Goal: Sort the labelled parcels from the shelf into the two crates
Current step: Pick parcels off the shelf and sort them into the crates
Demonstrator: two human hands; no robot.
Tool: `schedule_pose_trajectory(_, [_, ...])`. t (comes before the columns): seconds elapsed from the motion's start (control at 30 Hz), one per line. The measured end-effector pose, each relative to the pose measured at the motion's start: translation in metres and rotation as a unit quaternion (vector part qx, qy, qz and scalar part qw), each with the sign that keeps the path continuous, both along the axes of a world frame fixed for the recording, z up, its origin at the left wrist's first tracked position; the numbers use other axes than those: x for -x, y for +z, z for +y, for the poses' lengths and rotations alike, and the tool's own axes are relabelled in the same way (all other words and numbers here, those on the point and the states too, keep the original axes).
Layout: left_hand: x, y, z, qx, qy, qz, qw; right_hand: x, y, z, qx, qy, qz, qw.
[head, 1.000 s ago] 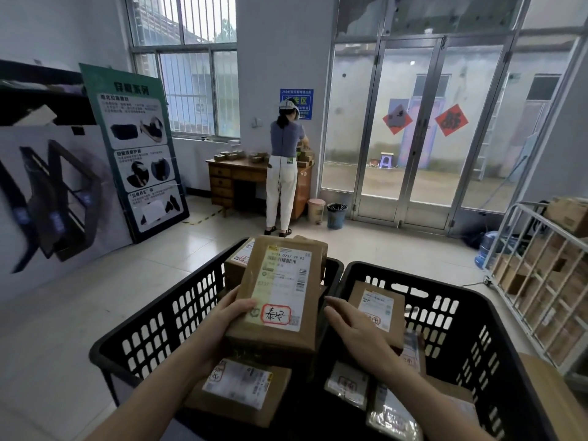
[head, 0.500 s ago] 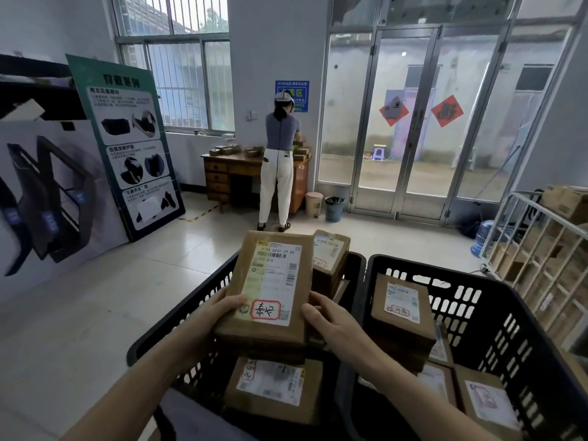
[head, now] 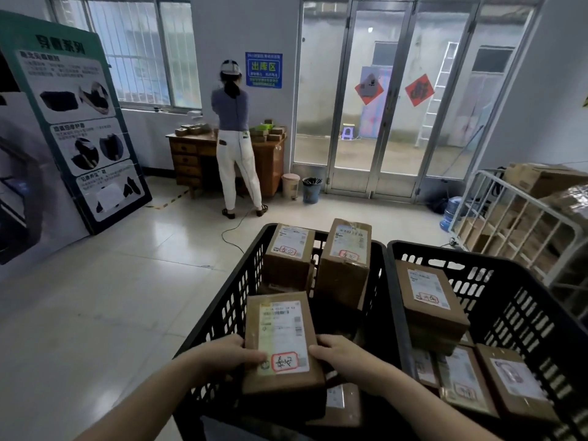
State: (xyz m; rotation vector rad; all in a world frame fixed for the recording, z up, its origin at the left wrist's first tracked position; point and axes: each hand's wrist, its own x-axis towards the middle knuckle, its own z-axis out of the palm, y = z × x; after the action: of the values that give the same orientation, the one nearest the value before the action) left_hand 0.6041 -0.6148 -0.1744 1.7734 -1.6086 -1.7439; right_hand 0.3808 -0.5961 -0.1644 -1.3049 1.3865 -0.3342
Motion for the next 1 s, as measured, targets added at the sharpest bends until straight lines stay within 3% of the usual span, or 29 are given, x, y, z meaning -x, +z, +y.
schedule_pose_trajectory(0.23, [0.027,-0.02,-0.036,0.022,-0.013,-0.071,0.997,-0.003,-0.026,-0.028,-0.079,-0.049,0.043,0.995])
schedule_pose_trajectory(0.43, [0.025,-0.03,-0.049,0.032,0.016,-0.083,0.996,-0.01,-0.041,-0.042,-0.057,-0.08,0.035,0.995])
schedule_pose_trajectory(0.77, [0.022,-0.035,-0.051,0.06,-0.027,-0.123,0.99,-0.013,-0.058,-0.043,-0.018,-0.075,0.044,0.996])
schedule_pose_trajectory(0.83, [0.02,-0.032,-0.049,0.074,-0.042,-0.118,0.989,-0.013,-0.056,-0.043,0.032,-0.054,0.089,0.994])
schedule_pose_trajectory(0.9, [0.016,-0.03,-0.046,0.121,-0.07,-0.121,0.983,-0.013,-0.051,-0.044,0.134,-0.006,0.197,0.971])
schedule_pose_trajectory(1.0, [0.011,-0.021,-0.048,0.238,-0.167,-0.201,0.936,-0.013,-0.038,-0.037,0.255,0.108,0.275,0.921])
